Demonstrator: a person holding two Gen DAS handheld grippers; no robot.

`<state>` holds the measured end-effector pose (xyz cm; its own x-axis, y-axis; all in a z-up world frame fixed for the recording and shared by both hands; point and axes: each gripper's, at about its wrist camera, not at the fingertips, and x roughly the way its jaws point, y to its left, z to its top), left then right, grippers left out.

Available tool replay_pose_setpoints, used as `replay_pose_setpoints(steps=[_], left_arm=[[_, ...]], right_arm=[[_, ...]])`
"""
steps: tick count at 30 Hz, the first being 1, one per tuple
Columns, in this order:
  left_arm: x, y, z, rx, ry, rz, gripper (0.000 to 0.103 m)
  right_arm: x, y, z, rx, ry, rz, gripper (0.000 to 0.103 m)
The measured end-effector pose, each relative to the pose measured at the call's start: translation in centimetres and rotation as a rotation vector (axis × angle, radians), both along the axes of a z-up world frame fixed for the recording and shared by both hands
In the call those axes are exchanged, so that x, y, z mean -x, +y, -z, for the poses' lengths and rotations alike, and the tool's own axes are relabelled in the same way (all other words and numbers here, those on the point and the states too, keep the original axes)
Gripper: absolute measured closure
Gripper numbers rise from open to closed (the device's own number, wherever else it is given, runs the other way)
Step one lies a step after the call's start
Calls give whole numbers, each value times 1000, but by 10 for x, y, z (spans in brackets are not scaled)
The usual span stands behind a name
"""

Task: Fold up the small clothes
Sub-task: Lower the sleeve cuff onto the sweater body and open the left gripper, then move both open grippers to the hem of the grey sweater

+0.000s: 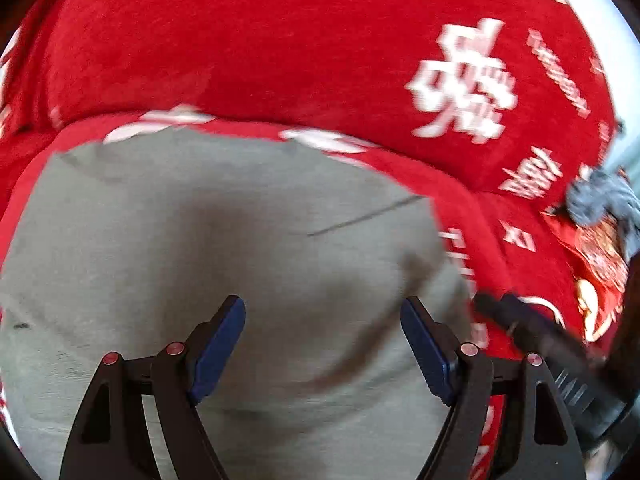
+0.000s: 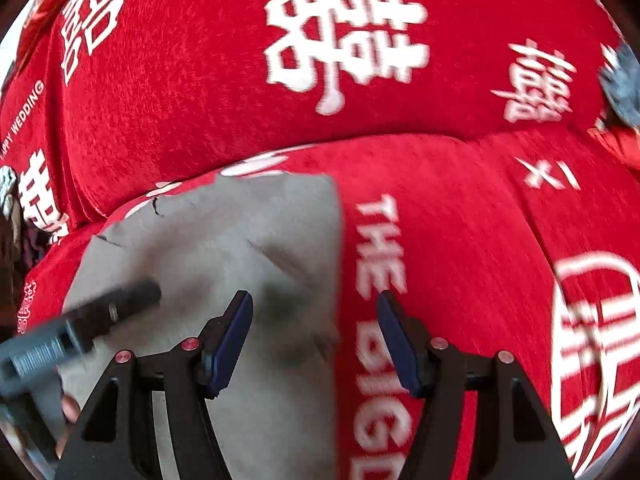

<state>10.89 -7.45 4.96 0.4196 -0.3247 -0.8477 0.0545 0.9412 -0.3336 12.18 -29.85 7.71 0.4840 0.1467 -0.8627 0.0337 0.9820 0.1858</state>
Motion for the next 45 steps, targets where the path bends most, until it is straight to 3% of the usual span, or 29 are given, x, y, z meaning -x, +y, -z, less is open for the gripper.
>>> replay_pose_setpoints(steps=[5,9,15,19,22,27,29,31,35,41,45], left_arm=[[8,24,18,-87,32,-39,22],[23,28,16,-112,8,-6,22],[44,18,13,-147,-28,66,22],[49,17,9,-143,-47,69,22],[49,25,4,-142,-65,25,22],[47,35,13,-185,-39,3,22],[52,40,15,-200,-39,11,22],[58,45,20,-214,-34,23,22],[67,50,22,-250,-52,46,22],[54,66,3,-177,-83,-25,22],[37,79,10,-229,-44,-71,22]], right_arm=[[-39,34,21,151,132,-98,35],[-11,33,28,248,146,-119,35],[50,6,20,238,145,-78,35],[53,-1,-9,164,40,3,35],[43,18,-22,79,-19,-30,35],[20,61,7,15,47,-152,35],[20,60,26,-1,113,-146,35],[28,55,31,-33,113,-148,35],[49,51,26,13,116,-176,35],[46,57,-4,-11,24,-136,35],[35,86,21,64,89,-171,35]])
